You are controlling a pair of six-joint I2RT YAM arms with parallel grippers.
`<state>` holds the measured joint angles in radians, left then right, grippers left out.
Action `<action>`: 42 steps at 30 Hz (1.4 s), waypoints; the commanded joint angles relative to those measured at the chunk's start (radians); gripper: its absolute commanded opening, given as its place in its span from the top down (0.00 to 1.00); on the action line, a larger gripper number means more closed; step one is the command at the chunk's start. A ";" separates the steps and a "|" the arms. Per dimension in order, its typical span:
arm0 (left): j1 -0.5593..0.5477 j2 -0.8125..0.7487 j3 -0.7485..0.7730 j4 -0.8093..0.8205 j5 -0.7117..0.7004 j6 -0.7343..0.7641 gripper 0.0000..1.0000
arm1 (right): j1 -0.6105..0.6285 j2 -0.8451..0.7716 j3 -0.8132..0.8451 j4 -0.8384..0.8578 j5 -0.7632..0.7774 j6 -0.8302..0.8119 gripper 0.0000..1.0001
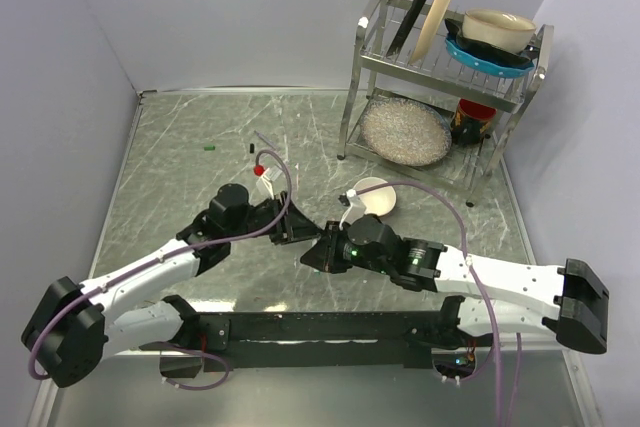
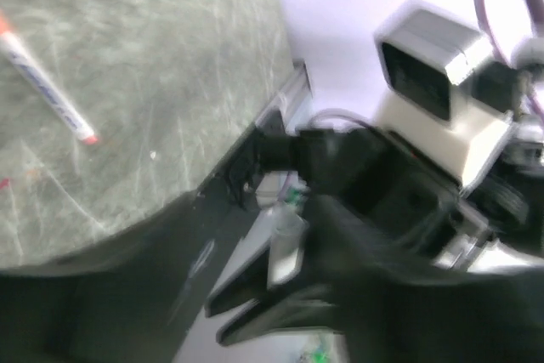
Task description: Insert the pens into the pen caps
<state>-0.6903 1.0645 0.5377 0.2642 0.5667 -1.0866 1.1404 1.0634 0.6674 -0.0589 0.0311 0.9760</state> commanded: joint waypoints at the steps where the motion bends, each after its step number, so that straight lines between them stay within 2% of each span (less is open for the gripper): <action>1: 0.020 -0.020 0.122 -0.243 -0.192 0.056 0.17 | 0.002 -0.059 -0.015 0.030 0.036 0.000 1.00; 3: 0.041 -0.009 0.183 -0.319 -0.246 0.068 0.11 | 0.002 -0.071 -0.018 0.019 0.049 -0.007 1.00; 5: 0.093 0.002 0.221 -0.377 -0.263 0.079 0.11 | 0.002 -0.083 -0.029 0.011 0.056 -0.011 1.00; 10: 0.295 0.017 0.277 -0.462 -0.329 0.073 0.17 | 0.002 -0.129 -0.040 -0.048 0.116 -0.031 1.00; 15: 0.438 0.136 0.447 -0.620 -0.467 0.065 0.25 | 0.002 -0.186 -0.057 -0.084 0.150 -0.066 1.00; 19: 0.547 0.238 0.548 -0.675 -0.563 -0.045 0.26 | 0.002 -0.232 -0.080 -0.085 0.154 -0.089 1.00; 24: 0.607 0.424 0.714 -0.741 -0.683 -0.118 0.36 | 0.002 -0.267 -0.063 -0.127 0.185 -0.155 1.00; 28: 0.638 0.593 0.919 -0.845 -0.746 -0.121 0.39 | 0.002 -0.292 -0.045 -0.168 0.228 -0.215 1.00; 35: 0.670 0.856 1.082 -0.921 -0.743 -0.191 0.46 | -0.008 -0.318 -0.057 -0.179 0.267 -0.264 1.00; 42: 0.673 1.031 1.277 -1.011 -0.803 -0.223 0.46 | -0.019 -0.322 -0.068 -0.183 0.265 -0.289 1.00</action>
<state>-0.0181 2.0426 1.6821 -0.6666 -0.1814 -1.2747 1.1301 0.7586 0.5934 -0.2420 0.2642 0.7223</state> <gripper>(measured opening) 0.542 0.221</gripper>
